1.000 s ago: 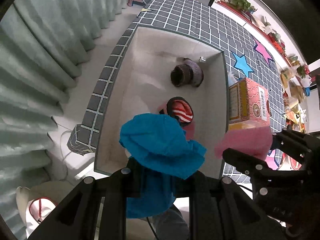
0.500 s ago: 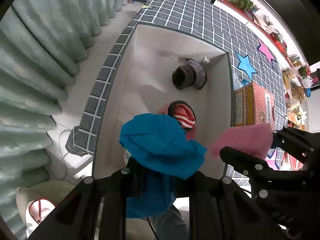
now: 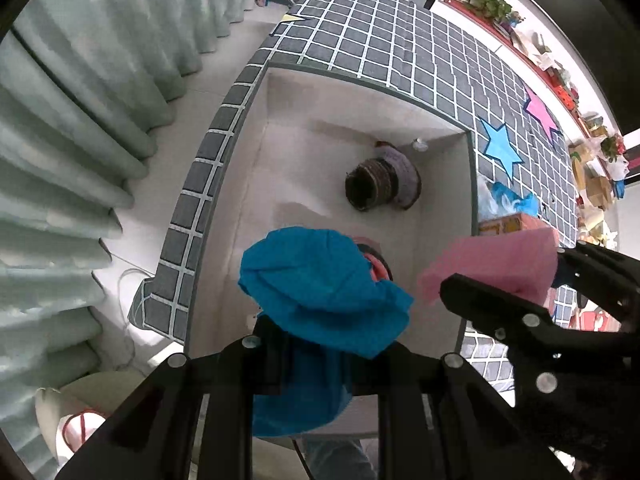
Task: Organize soft objects
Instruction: 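Carry the blue cloth with the left tool while the right tool carries the pink sponge over the box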
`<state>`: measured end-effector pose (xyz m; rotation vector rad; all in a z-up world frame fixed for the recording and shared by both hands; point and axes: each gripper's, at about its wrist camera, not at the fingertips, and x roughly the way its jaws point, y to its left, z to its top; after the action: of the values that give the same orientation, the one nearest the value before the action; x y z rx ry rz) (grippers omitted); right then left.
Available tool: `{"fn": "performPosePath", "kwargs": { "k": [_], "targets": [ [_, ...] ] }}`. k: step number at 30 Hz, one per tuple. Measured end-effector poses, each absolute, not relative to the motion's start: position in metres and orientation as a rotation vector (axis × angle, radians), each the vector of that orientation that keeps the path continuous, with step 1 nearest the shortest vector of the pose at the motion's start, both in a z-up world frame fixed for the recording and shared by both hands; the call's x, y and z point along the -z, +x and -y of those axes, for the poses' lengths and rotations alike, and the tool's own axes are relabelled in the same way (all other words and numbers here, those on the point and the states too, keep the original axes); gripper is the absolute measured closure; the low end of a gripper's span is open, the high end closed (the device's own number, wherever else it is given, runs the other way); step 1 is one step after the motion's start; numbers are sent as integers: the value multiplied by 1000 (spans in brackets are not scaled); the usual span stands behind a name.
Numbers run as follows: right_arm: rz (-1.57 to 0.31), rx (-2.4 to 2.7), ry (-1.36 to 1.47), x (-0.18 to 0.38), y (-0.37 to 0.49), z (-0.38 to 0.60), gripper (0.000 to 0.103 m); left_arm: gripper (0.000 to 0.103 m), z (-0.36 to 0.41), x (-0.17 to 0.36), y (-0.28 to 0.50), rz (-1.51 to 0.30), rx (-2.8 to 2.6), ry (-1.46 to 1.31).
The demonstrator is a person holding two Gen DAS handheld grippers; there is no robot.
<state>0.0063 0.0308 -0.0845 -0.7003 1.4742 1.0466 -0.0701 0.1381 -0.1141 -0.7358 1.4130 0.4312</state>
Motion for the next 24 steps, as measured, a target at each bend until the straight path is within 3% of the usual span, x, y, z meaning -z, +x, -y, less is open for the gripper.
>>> {"fn": "performPosePath", "kwargs": {
  "k": [24],
  "targets": [
    [-1511,-997,-701,112,32,-57,54,81,-145,146,-52,-1478,-468,-724]
  ]
}}
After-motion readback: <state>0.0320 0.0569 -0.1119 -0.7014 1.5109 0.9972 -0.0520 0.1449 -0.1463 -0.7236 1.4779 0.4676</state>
